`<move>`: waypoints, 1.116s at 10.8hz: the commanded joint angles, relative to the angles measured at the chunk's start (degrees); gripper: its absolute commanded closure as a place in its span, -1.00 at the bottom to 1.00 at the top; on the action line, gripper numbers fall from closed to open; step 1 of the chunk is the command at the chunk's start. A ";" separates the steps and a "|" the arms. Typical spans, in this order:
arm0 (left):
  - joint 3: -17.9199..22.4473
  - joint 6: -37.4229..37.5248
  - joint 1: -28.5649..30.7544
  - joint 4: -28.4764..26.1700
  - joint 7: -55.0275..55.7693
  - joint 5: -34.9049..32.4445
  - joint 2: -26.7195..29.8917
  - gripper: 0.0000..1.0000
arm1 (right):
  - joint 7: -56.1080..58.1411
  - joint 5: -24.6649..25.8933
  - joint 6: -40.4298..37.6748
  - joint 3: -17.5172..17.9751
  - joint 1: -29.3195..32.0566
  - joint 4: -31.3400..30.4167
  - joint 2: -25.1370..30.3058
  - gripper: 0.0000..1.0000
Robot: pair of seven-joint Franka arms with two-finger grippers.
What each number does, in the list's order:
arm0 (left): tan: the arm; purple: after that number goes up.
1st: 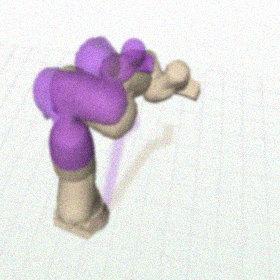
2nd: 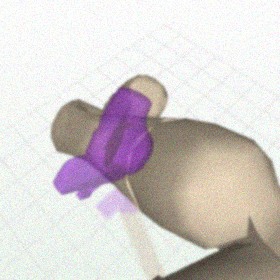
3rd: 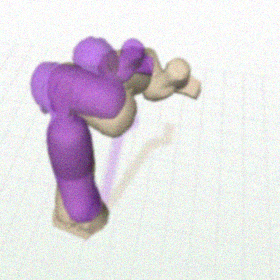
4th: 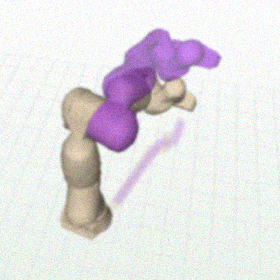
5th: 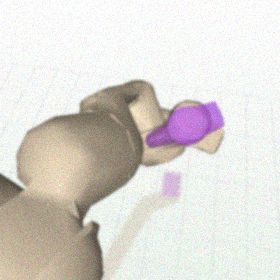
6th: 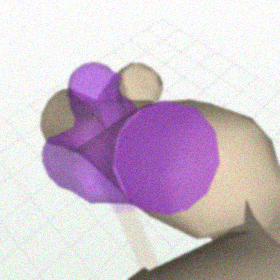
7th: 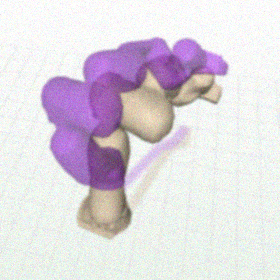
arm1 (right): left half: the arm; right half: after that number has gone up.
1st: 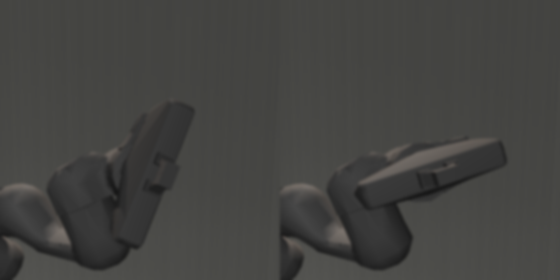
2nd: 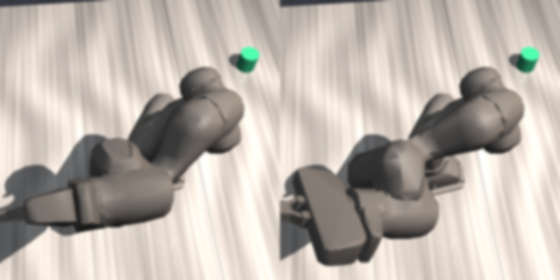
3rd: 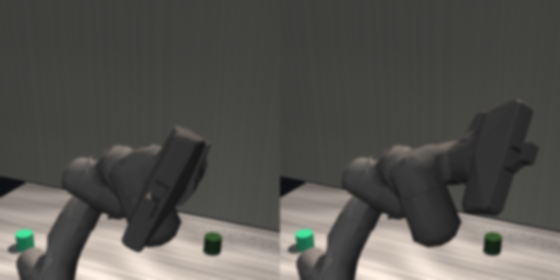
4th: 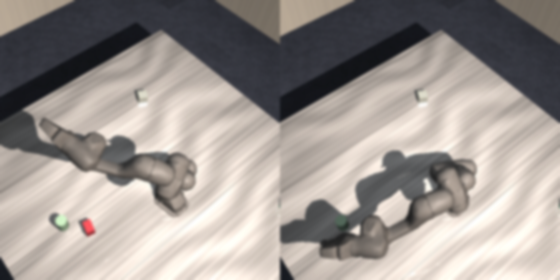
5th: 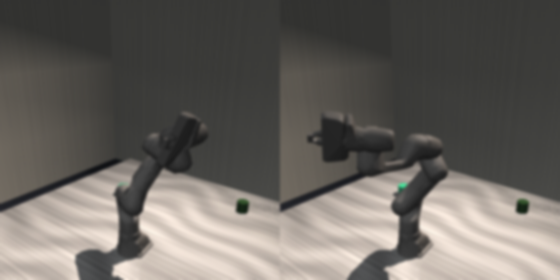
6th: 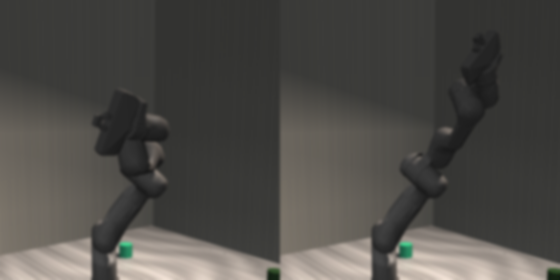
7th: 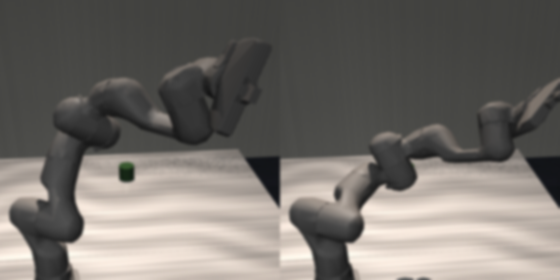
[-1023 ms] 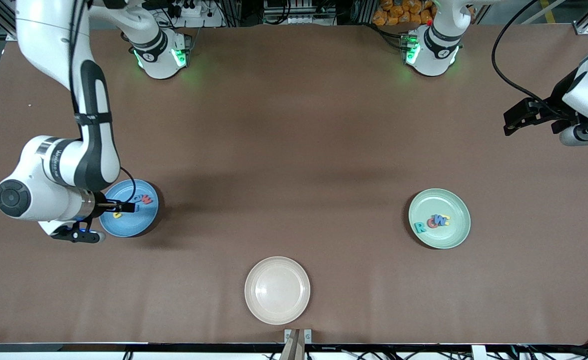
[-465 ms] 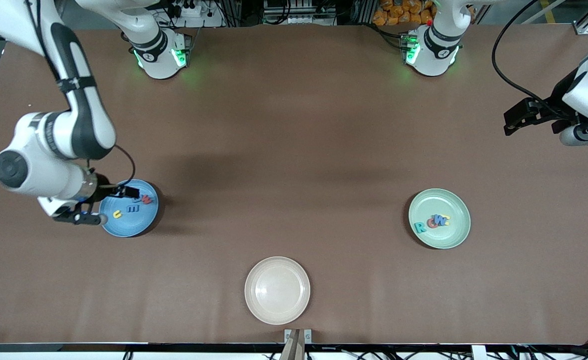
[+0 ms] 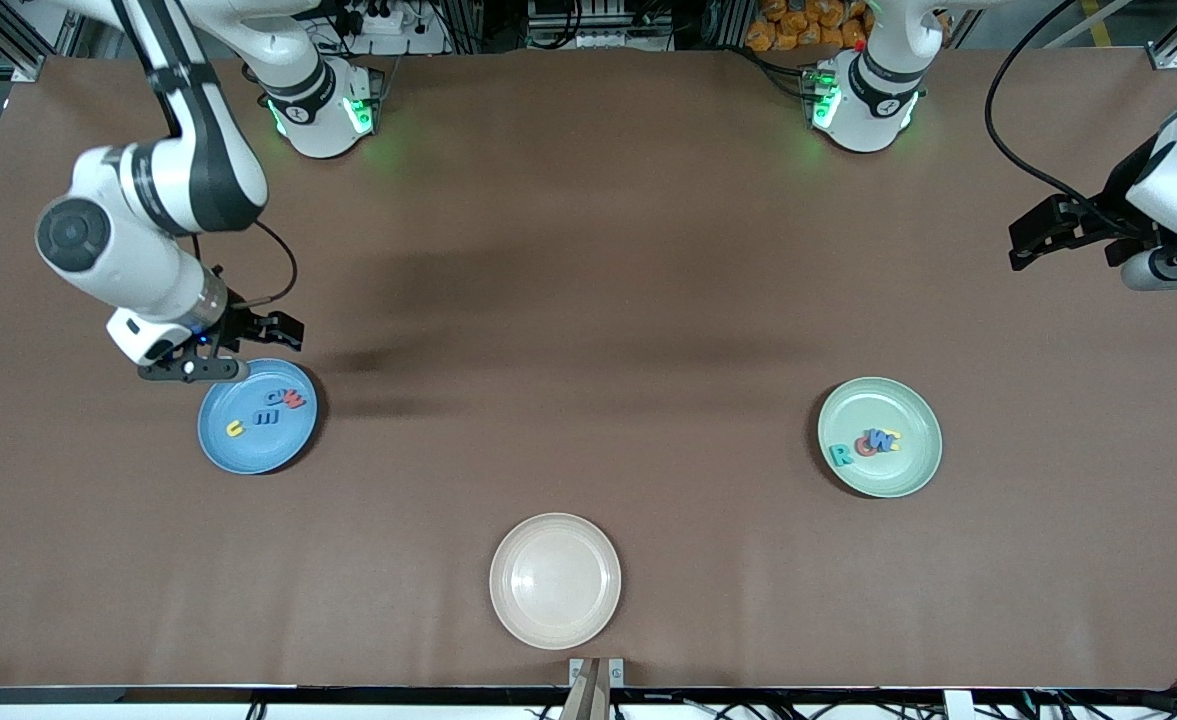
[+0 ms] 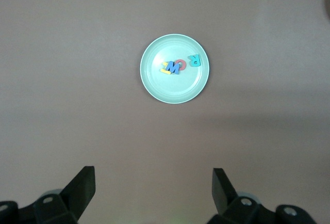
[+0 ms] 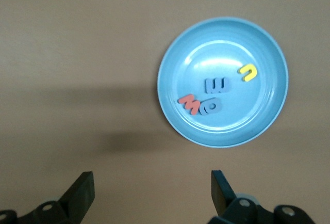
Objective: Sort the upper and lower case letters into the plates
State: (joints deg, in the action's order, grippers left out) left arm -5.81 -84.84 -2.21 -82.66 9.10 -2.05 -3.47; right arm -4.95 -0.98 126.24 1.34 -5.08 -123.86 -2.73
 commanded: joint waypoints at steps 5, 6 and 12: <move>-0.35 2.21 0.19 -0.48 -1.36 -1.12 1.09 -1.00 | 0.03 1.33 -34.70 -0.29 0.51 28.37 4.49 -1.00; -0.17 3.35 0.28 -0.66 -1.71 -0.94 1.70 -1.00 | 0.64 1.33 -37.27 -0.37 0.59 31.89 4.49 -1.00; 0.09 3.54 0.54 -2.76 -2.24 1.87 3.55 -1.00 | 4.24 1.33 -38.00 -0.38 0.68 36.32 4.40 -1.00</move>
State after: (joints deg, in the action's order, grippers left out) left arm -5.87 -81.67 -2.22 -83.21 8.46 -1.45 -2.03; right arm -1.90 -0.65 89.16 0.66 -4.94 -89.15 2.60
